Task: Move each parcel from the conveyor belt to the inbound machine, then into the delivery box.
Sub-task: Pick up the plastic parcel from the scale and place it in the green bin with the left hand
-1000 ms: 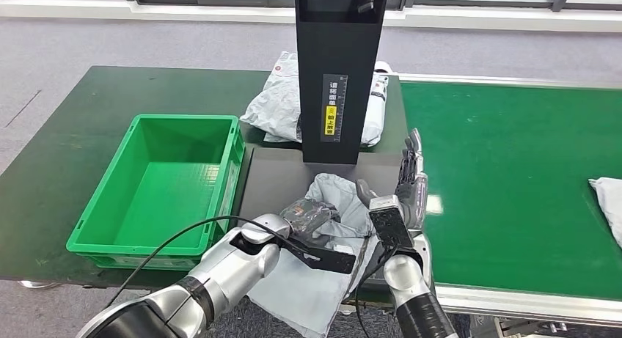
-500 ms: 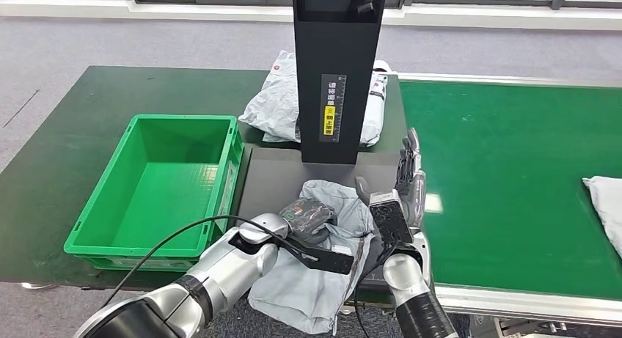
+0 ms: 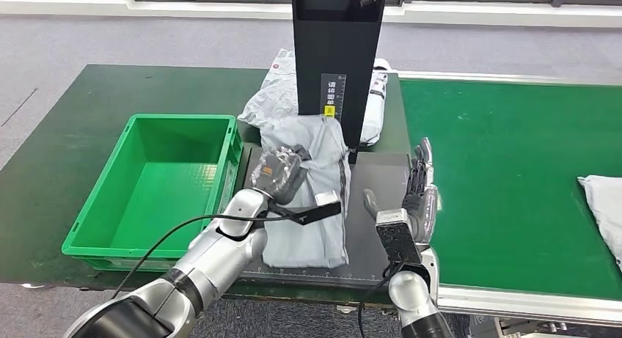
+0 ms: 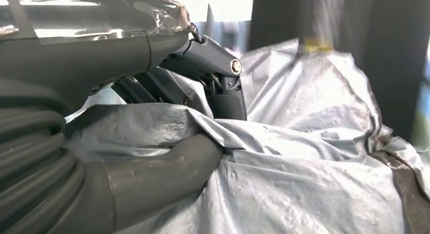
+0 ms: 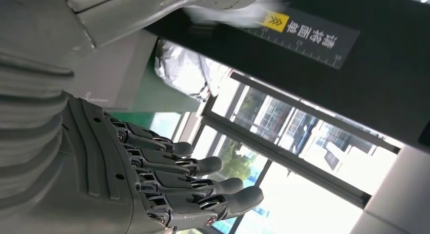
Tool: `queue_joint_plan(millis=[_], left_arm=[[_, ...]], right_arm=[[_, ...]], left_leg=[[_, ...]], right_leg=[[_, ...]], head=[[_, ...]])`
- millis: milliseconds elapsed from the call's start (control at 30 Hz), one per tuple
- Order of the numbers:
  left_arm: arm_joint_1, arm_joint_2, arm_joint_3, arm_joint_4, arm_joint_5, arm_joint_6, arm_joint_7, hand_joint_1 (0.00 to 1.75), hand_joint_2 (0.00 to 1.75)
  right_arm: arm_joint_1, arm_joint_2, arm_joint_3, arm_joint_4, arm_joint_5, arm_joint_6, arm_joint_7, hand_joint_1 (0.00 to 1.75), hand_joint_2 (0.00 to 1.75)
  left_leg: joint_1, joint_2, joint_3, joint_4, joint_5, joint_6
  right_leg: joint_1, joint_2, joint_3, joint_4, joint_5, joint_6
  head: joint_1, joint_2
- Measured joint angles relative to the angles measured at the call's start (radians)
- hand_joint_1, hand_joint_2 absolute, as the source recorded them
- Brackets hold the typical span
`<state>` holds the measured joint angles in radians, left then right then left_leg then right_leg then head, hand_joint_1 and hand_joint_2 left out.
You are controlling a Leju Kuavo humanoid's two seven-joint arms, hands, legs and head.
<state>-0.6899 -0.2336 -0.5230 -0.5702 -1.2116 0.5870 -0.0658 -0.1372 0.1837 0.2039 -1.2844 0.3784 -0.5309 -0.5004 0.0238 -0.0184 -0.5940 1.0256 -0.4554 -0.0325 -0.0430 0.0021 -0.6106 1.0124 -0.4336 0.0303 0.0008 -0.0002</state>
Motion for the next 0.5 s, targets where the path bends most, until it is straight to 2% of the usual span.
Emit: queue_joint_plan(millis=[200,367,433,500], left_arm=[[0.008,0.042,0.150,-0.218,-0.269,0.072,0.201,1.75,1.75],[0.007,0.078,0.245,-0.308,-0.282,0.108,0.283,1.75,1.75],[0.006,0.095,0.257,-0.330,-0.283,0.109,0.327,1.75,1.75],[-0.003,0.120,0.251,-0.331,-0.283,0.110,0.406,1.75,1.75]], right_arm=[[0.035,0.024,-0.045,-0.084,0.050,-0.003,0.035,0.00,1.75],[0.065,0.049,-0.086,-0.146,0.075,-0.002,0.045,0.00,1.75],[0.077,0.055,-0.099,-0.169,0.079,-0.005,0.045,0.00,1.75],[0.095,0.059,-0.109,-0.192,0.081,-0.010,0.047,0.00,1.75]], left_leg=[[0.000,0.001,-0.002,0.000,0.000,0.000],[0.000,0.001,-0.003,0.000,0.000,0.000],[0.000,0.001,-0.003,0.000,0.000,0.000],[0.000,0.001,-0.003,0.000,0.000,0.000]], right_leg=[[0.000,0.001,-0.003,0.000,0.000,0.000],[0.000,0.001,-0.004,0.000,0.000,0.000],[0.000,0.001,-0.004,0.000,0.000,0.000],[0.000,0.001,-0.004,0.000,0.000,0.000]], head=[[0.000,0.000],[0.000,0.000],[0.000,0.000],[0.000,0.000]])
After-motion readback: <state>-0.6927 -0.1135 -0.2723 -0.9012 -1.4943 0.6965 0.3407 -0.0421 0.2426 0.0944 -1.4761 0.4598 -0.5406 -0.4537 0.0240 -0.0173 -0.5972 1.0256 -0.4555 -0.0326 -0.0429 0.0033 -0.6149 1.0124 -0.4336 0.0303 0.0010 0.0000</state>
